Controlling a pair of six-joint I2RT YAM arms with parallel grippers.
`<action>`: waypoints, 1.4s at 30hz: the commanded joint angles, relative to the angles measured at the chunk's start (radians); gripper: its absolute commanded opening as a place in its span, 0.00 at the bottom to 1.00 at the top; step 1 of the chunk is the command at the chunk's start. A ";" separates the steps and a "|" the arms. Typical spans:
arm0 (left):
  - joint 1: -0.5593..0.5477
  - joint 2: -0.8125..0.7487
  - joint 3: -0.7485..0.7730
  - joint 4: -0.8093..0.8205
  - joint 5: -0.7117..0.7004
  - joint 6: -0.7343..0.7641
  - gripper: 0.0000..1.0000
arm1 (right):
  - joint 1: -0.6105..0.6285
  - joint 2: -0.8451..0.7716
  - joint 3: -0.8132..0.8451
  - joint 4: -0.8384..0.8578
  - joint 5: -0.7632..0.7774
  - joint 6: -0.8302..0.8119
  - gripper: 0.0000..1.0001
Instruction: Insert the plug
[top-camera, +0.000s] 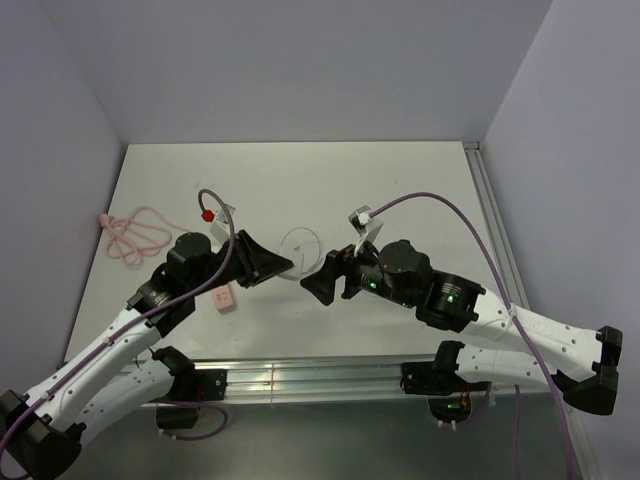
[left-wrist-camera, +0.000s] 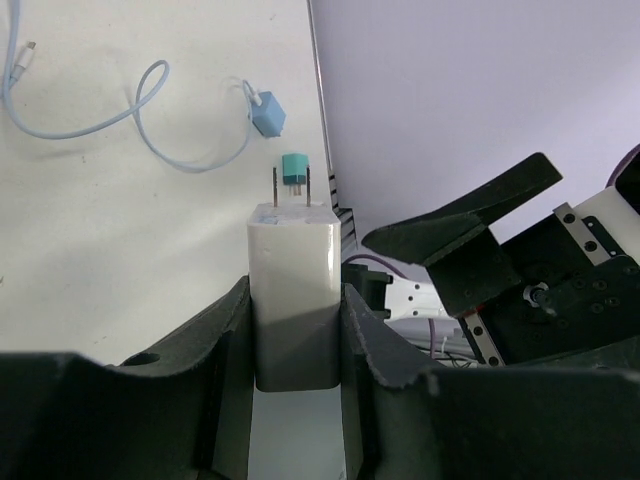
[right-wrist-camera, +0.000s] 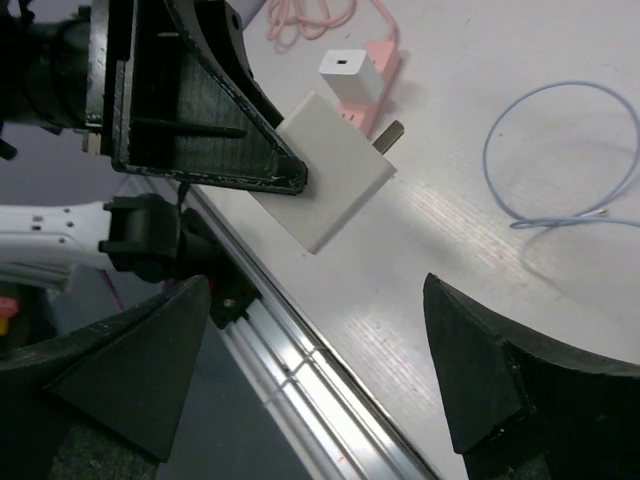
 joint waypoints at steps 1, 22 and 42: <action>-0.001 -0.038 -0.005 0.110 -0.035 -0.043 0.00 | -0.002 0.013 0.000 0.088 -0.020 0.143 0.91; 0.000 -0.125 -0.040 0.365 0.219 0.146 0.00 | -0.110 0.054 -0.066 0.317 -0.346 0.117 0.57; 0.000 -0.167 -0.084 0.535 0.258 0.136 0.06 | -0.113 0.066 -0.089 0.630 -0.605 0.171 0.00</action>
